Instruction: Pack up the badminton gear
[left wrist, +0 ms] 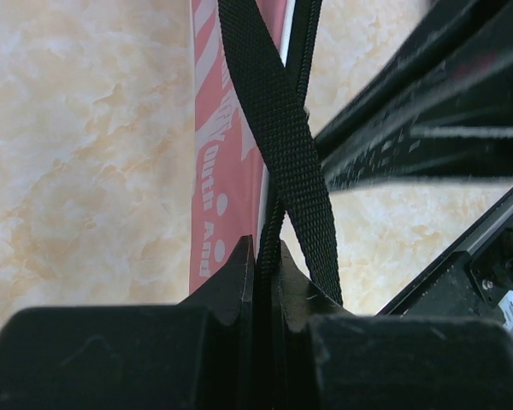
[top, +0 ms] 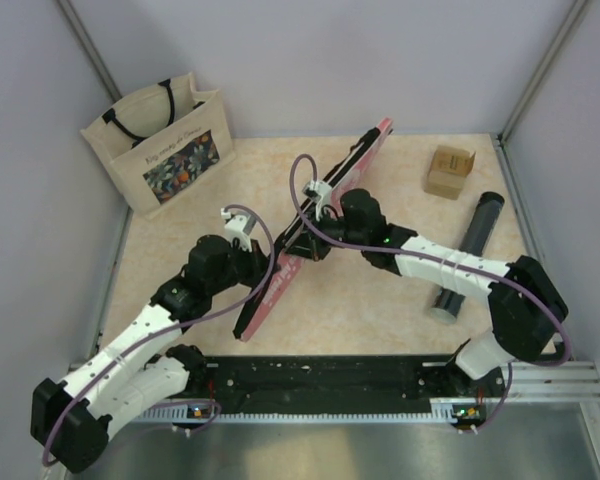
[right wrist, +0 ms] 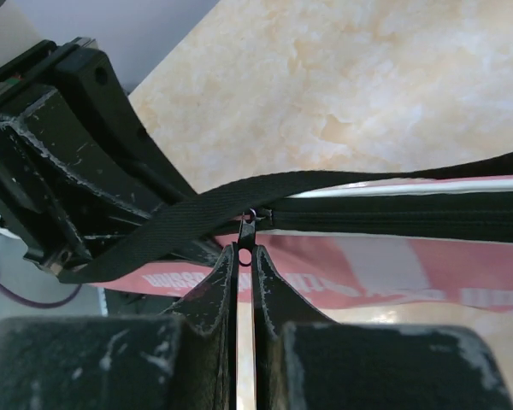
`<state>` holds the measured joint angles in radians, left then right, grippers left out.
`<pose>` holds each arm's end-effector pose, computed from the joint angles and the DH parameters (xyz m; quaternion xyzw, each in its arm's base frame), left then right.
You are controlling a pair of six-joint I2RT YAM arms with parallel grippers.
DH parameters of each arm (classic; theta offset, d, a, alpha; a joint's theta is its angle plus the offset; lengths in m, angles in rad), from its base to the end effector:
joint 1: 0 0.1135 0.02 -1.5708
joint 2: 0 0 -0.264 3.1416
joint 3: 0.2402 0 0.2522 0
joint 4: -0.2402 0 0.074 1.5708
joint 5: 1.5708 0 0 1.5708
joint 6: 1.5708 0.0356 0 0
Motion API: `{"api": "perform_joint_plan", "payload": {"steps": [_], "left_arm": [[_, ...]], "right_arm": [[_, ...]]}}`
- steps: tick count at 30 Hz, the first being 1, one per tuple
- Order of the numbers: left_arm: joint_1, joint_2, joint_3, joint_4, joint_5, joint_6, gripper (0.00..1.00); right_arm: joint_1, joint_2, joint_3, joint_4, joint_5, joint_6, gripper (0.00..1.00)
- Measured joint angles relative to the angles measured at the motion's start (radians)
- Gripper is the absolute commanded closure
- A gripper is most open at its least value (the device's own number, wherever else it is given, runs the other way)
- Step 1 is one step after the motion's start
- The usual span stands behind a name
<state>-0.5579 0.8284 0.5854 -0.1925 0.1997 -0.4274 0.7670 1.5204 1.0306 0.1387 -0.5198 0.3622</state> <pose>0.1595 -0.1079 0.2614 0.1082 0.8337 -0.3271 0.4316 0.2394 0.2553 0.2788 -0.3034 0.7464 0.4741 0.3549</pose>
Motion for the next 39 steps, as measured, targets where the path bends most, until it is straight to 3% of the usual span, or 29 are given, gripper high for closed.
{"api": "perform_joint_plan", "payload": {"steps": [6,11,15,23,32,39], "left_arm": [[0.000,0.001,0.001,-0.005,-0.025,-0.019,0.84],[0.000,-0.029,0.014,-0.059,-0.064,-0.029,0.59],[0.001,-0.089,0.045,-0.118,-0.089,-0.040,0.53],[0.004,-0.124,0.086,-0.197,-0.068,0.012,0.47],[0.005,0.032,0.148,-0.269,0.058,0.199,0.46],[0.005,0.077,0.161,-0.304,0.042,0.250,0.58]], "right_arm": [[0.039,0.000,-0.025,0.034,0.087,0.080,1.00],[0.021,-0.014,-0.025,0.033,0.120,0.095,1.00],[0.018,-0.017,-0.026,0.013,0.126,0.094,1.00],[0.015,-0.018,-0.043,-0.006,0.133,0.094,1.00],[0.014,0.006,-0.043,0.009,0.126,0.096,1.00],[0.014,0.013,-0.043,0.018,0.126,0.103,1.00]]}}
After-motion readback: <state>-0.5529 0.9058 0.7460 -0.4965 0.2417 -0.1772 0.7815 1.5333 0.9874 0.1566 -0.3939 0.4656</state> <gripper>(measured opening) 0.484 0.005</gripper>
